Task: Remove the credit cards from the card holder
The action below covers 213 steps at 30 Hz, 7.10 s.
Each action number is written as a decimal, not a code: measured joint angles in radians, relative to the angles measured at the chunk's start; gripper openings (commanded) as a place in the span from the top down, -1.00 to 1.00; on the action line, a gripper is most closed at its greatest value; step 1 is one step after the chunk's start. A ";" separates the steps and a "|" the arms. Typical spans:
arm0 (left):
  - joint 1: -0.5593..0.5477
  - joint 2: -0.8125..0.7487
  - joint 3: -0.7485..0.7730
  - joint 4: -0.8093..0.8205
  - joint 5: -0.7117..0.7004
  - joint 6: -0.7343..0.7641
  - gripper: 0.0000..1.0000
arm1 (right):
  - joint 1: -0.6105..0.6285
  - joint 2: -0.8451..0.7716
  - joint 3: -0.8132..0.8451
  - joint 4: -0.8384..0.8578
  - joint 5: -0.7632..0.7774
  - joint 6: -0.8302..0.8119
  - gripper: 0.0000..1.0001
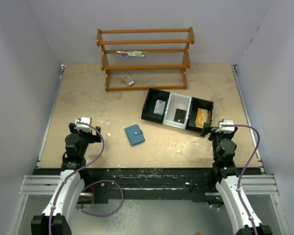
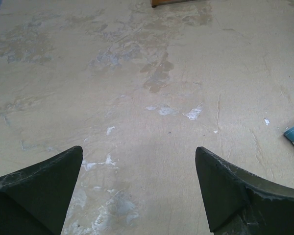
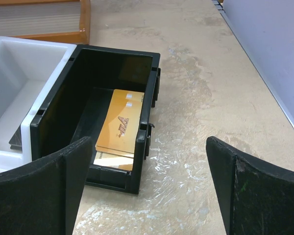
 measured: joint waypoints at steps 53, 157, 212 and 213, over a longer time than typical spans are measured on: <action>-0.001 0.435 1.064 -1.274 0.270 0.491 -0.99 | 0.916 1.035 0.896 -0.520 0.186 0.671 -1.00; 0.006 0.615 1.569 -1.626 0.968 0.181 1.00 | 0.966 0.978 1.080 -0.089 -0.600 0.502 -0.67; 0.002 0.496 1.576 -1.357 1.242 -0.174 0.05 | 0.888 1.015 1.176 0.230 -0.706 0.621 1.00; 0.003 0.497 1.573 -1.353 1.239 -0.181 0.07 | 0.889 1.014 1.168 0.245 -0.699 0.625 1.00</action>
